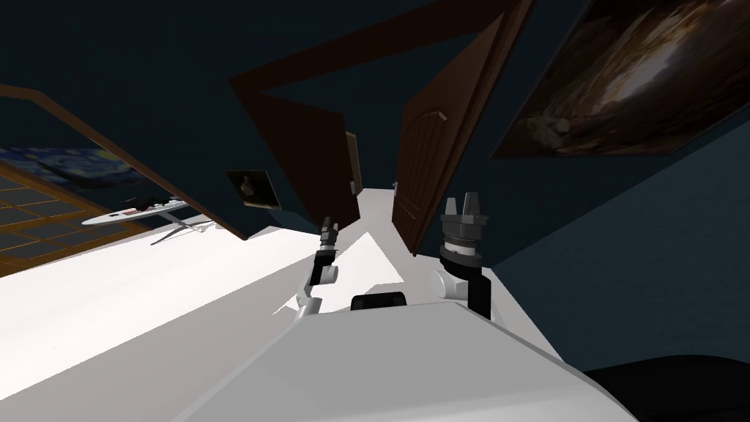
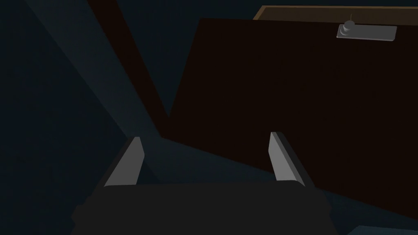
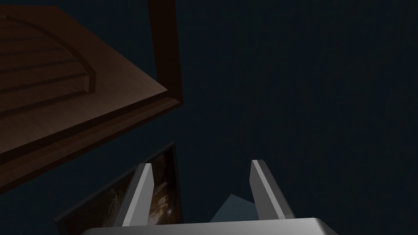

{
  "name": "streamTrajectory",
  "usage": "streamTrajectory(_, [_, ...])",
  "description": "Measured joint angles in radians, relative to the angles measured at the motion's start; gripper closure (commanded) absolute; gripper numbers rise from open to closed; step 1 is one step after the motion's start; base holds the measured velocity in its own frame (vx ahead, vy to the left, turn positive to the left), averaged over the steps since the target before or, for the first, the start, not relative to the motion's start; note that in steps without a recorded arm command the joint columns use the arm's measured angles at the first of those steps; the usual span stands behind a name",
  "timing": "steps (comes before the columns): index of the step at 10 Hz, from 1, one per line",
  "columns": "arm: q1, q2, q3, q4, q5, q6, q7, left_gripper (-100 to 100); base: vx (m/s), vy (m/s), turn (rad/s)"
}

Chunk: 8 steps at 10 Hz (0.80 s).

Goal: Push the door open

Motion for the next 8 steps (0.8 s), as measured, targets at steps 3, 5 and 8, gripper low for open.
streamTrajectory(3, [-0.067, 0.001, 0.0, 0.103, -0.015, 0.001, 0.006, -100, 0.091, 0.089, -0.028])
streamTrajectory(5, [-0.087, 0.002, -0.003, 0.142, -0.023, 0.008, 0.01, -100, 0.066, 0.056, -0.012])
streamTrajectory(8, [-0.135, 0.003, -0.001, 0.225, -0.031, 0.005, 0.014, -100, 0.053, 0.047, -0.017])
